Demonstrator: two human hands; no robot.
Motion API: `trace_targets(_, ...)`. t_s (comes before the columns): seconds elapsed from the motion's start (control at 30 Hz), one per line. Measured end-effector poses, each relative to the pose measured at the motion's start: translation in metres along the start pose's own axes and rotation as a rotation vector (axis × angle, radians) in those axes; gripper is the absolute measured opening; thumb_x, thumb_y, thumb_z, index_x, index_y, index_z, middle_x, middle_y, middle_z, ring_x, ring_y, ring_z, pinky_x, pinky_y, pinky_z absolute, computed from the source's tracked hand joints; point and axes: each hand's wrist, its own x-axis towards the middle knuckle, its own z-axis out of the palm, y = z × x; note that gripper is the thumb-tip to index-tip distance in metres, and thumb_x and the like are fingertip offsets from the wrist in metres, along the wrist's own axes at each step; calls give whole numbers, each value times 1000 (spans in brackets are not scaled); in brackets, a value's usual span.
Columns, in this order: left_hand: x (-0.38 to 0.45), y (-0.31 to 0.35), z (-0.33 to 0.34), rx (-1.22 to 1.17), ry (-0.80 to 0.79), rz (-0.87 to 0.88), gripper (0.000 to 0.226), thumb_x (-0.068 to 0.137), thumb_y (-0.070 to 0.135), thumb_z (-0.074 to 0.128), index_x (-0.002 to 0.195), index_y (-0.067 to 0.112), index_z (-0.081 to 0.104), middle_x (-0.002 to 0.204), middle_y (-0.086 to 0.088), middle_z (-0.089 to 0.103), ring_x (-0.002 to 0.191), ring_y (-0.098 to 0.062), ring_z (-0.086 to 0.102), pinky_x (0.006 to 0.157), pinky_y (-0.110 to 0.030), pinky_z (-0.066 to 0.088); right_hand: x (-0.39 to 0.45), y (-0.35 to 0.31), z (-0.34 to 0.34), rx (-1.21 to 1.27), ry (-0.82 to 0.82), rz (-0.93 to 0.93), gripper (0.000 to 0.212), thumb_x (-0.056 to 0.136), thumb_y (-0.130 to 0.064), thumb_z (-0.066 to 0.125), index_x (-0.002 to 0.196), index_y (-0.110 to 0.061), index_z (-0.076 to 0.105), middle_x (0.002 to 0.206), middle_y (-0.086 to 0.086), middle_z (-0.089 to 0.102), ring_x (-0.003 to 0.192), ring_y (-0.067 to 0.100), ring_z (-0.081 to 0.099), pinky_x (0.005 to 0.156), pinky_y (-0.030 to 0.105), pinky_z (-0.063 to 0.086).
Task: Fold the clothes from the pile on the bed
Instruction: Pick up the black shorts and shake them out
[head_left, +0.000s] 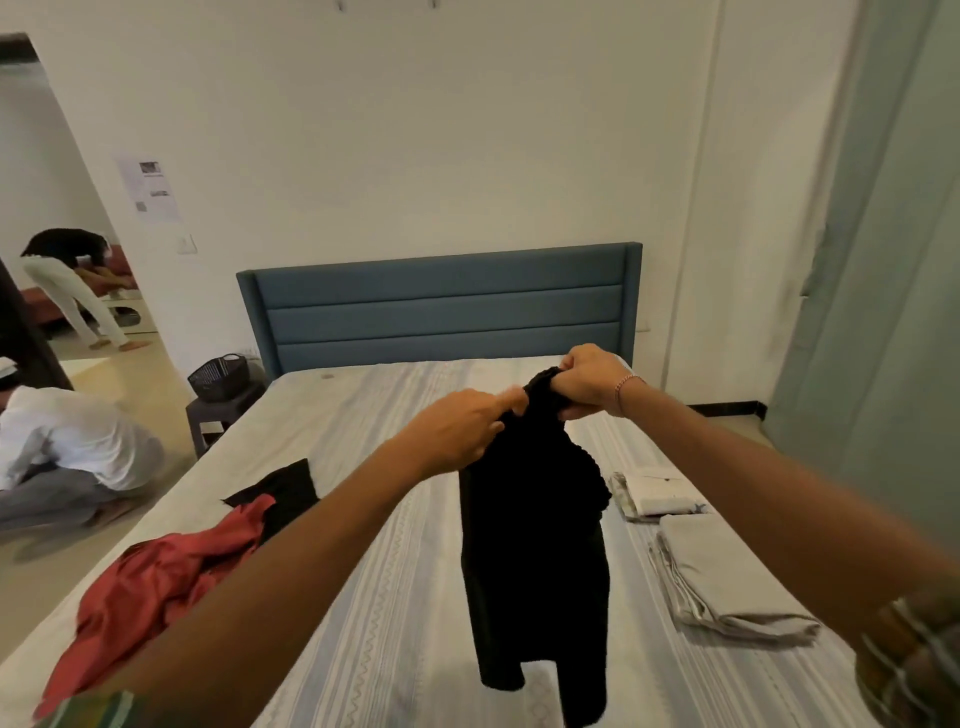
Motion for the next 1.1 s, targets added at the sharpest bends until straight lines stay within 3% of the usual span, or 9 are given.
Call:
trace_targets(0.13,-2,16,25,-218,33,-100,24,98,17,54,111,8,72,100,-10,72,86,-24,65,78,-35,51,1,-1,9,56,96,75,11,89,-5,60,99,-2,66,92,12,68,69,25,72,61,35,64)
trace_targets(0.23,-4,37,43,-504,72,-315,55,86,59,54,86,6,69,76,-6,66,67,-19,60,69,-41,52,1,4,19,-14,203,70,14,87,-9,63,99,-3,65,91,11,67,69,26,73,61,39,64)
trace_targets(0.33,-3,56,61,-319,133,-469,79,63,91,53,87,17,60,78,4,64,69,-13,63,58,-27,50,-1,8,29,-112,237,60,12,87,-11,66,96,-3,66,83,10,69,72,26,72,69,39,64)
trace_targets(0.43,-1,58,68,-255,124,-511,55,79,64,71,105,17,59,92,0,64,80,-19,64,64,-26,49,-6,11,33,-241,273,37,14,85,-14,69,96,-6,65,84,11,71,71,25,69,68,34,62)
trace_targets(0.57,-5,36,60,-213,88,-447,12,88,20,57,83,9,55,74,-4,56,69,-26,61,54,-30,45,-8,17,27,-256,234,62,15,85,-17,68,97,-8,67,84,9,71,66,23,70,62,33,62)
trace_targets(0.63,-7,28,55,-212,55,-391,9,94,18,49,87,11,49,81,-5,54,70,-22,55,56,-29,38,-9,22,23,-185,170,81,15,87,-15,68,100,-9,69,89,10,71,73,26,74,68,38,64)
trace_targets(0.73,-14,20,50,-76,59,-327,9,104,23,36,97,17,39,93,-1,46,76,-17,48,66,-30,37,-14,24,20,28,-13,103,18,96,-7,60,108,-15,71,97,10,67,68,18,67,60,24,61)
trace_targets(0.93,-24,5,26,112,93,-204,13,106,24,29,95,20,34,77,6,45,56,-10,39,51,-23,24,-19,40,10,542,-368,173,27,98,-9,63,121,4,65,111,20,64,79,18,64,69,21,59)
trace_targets(1.1,-26,-13,6,94,92,-151,14,105,27,31,115,19,39,74,6,52,53,-11,43,49,-21,25,-30,59,16,449,-443,-117,43,87,-12,74,127,-3,65,114,12,72,102,20,68,86,24,56)
